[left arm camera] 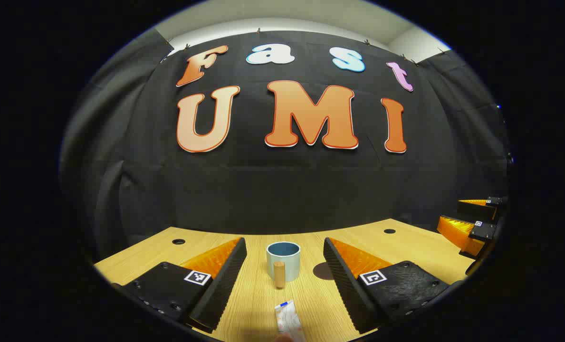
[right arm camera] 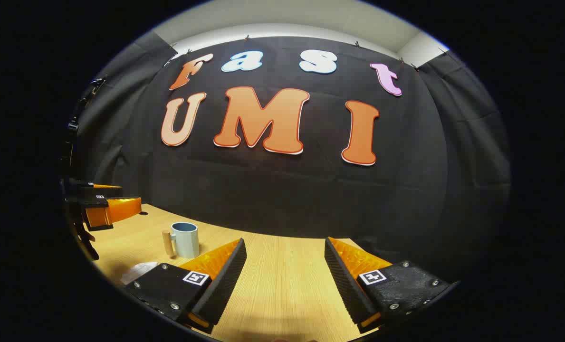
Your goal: Put the toothbrush and toothpaste on the desktop into the cup, then pick up the cup and place it on the coaster on the desktop.
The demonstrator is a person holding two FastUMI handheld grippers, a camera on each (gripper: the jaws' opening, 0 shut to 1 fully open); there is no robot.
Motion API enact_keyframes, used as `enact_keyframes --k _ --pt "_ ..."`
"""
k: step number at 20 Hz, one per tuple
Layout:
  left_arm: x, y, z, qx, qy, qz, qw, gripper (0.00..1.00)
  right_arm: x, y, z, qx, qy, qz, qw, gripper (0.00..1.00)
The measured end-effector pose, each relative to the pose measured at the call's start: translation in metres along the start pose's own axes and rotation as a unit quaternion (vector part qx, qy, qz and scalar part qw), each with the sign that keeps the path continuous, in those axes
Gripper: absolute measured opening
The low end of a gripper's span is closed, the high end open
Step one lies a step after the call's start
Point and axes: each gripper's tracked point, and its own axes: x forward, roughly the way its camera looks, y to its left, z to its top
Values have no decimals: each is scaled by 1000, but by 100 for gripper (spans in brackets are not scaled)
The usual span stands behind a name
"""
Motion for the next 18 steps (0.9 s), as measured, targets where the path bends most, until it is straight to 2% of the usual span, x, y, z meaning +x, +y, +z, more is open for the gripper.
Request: enact_keyframes --k 12,15,18 --pt "-3 2 -14 -13 27 -2 1000 98 -8 8 -10 16 28 15 999 99" --pt "-3 -5 -16 4 48 -13 999 98 -10 15 -20 15 55 25 998 99" --pt "-2 -4 -30 25 91 -10 996 97 -15 32 -39 1 109 56 992 97"
